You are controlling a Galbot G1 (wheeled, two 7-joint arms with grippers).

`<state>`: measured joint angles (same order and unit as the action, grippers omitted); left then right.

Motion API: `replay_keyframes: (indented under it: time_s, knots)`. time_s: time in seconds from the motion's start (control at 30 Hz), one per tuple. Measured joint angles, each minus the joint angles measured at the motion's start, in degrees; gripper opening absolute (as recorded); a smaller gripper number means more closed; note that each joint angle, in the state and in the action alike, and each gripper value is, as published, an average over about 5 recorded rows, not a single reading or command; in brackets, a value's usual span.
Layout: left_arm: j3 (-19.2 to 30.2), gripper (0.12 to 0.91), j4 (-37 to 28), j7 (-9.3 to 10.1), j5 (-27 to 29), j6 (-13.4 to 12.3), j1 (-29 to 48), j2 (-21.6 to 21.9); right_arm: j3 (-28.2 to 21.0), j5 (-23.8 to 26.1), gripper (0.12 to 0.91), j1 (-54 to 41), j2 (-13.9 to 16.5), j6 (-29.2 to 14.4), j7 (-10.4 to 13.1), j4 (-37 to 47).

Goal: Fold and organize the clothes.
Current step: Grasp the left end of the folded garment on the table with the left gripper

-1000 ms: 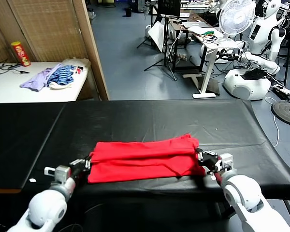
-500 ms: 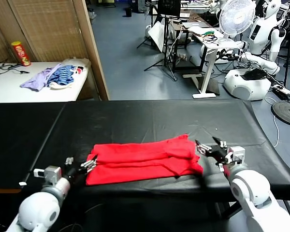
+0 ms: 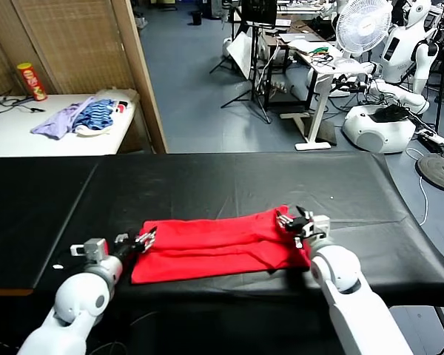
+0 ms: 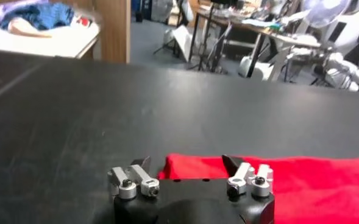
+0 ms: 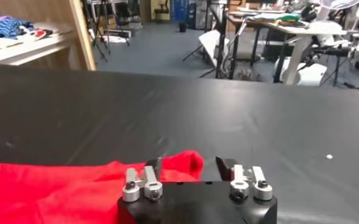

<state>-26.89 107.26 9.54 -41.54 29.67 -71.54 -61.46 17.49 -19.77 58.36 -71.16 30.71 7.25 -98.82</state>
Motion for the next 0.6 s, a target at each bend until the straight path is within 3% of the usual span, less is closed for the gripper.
replay_keyframes:
  time_s: [0.17, 0.23, 0.33, 0.47, 0.6]
  knots:
    - [0.27, 0.196, -1.38, 0.78, 1.56, -2.85, 0.50, -1.36, -0.81, 2.89, 0.195, 1.03, -1.56, -3.88, 4.11, 1.12]
    - [0.64, 0.143, -2.10, 1.06, 4.74, -5.02, 0.66, -2.07, -1.01, 3.87, 0.150, 1.37, -2.37, -5.62, 5.68, 1.75]
    - [1.10, 0.138, -3.18, 0.98, 10.54, -7.53, 1.02, -3.28, -1.00, 4.01, 0.128, 1.69, -3.34, -7.25, 6.28, 2.28]
    - [1.29, 0.133, -3.76, -0.01, 14.92, -7.96, 1.43, -4.94, -0.66, 3.27, 0.182, 2.36, -3.44, -7.62, 4.93, 1.70]
    - [1.20, 0.185, -3.31, -0.82, 16.40, -7.87, 1.22, -5.51, 0.15, 3.15, 0.376, 3.66, -2.50, -7.40, 3.26, -0.55]
